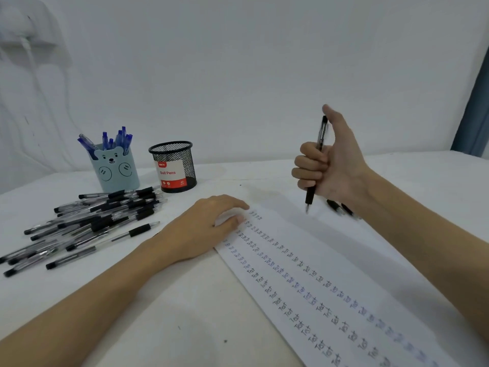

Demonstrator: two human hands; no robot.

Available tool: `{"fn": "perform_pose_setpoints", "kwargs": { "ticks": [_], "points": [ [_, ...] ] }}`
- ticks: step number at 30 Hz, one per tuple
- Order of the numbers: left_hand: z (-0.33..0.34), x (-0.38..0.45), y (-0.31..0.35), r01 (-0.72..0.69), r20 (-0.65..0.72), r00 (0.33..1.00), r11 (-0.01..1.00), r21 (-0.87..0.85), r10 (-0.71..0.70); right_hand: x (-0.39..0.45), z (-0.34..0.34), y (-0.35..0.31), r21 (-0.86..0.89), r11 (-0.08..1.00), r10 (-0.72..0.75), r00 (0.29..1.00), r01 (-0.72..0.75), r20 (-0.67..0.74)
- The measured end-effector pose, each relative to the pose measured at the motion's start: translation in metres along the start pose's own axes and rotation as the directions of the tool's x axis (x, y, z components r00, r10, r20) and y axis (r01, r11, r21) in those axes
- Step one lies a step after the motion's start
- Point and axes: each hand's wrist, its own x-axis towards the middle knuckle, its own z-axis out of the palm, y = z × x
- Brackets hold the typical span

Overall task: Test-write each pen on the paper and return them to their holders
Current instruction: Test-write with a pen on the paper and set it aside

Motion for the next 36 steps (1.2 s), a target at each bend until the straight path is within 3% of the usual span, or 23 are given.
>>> {"fn": "perform_pose_setpoints", "kwargs": {
  "ticks": [7, 10, 15, 20, 26, 31, 36],
  "points": [
    [0.0, 0.0, -0.001, 0.044, 0.027, 0.999, 0.999, -0.027, -0.043, 0.005, 0.003, 0.011, 0.122, 0.991, -0.053, 0.999, 0.054, -0.012],
    [-0.002, 0.0, -0.002, 0.059, 0.049, 0.997, 0.998, -0.022, -0.058, 0.009, 0.005, 0.015, -0.023, 0.996, -0.091, 0.993, 0.089, -0.076],
    [-0.002, 0.001, -0.005, 0.057, 0.119, 0.991, 0.996, 0.071, -0.066, 0.016, 0.005, 0.016, -0.263, 0.964, -0.048, 0.998, 0.038, -0.033],
    [-0.001, 0.001, -0.005, 0.059, 0.129, 0.989, 0.996, 0.069, -0.068, 0.022, 0.014, 0.033, -0.576, 0.811, -0.149, 0.988, 0.105, -0.029],
    [0.0, 0.003, -0.006, 0.058, 0.121, 0.991, 0.997, 0.042, -0.062, 0.035, 0.03, 0.047, -0.649, 0.738, -0.342, 0.932, 0.185, -0.124],
    [0.001, 0.004, -0.008, 0.03, 0.115, 0.993, 0.995, 0.093, -0.041, 0.037, 0.033, 0.065, -0.664, 0.716, -0.257, 0.966, 0.214, 0.035],
    [0.005, 0.007, -0.01, 0.036, 0.099, 0.994, 0.991, 0.128, -0.049, 0.042, 0.034, 0.068, -0.7, 0.666, -0.329, 0.944, 0.258, 0.035]
  ]
}}
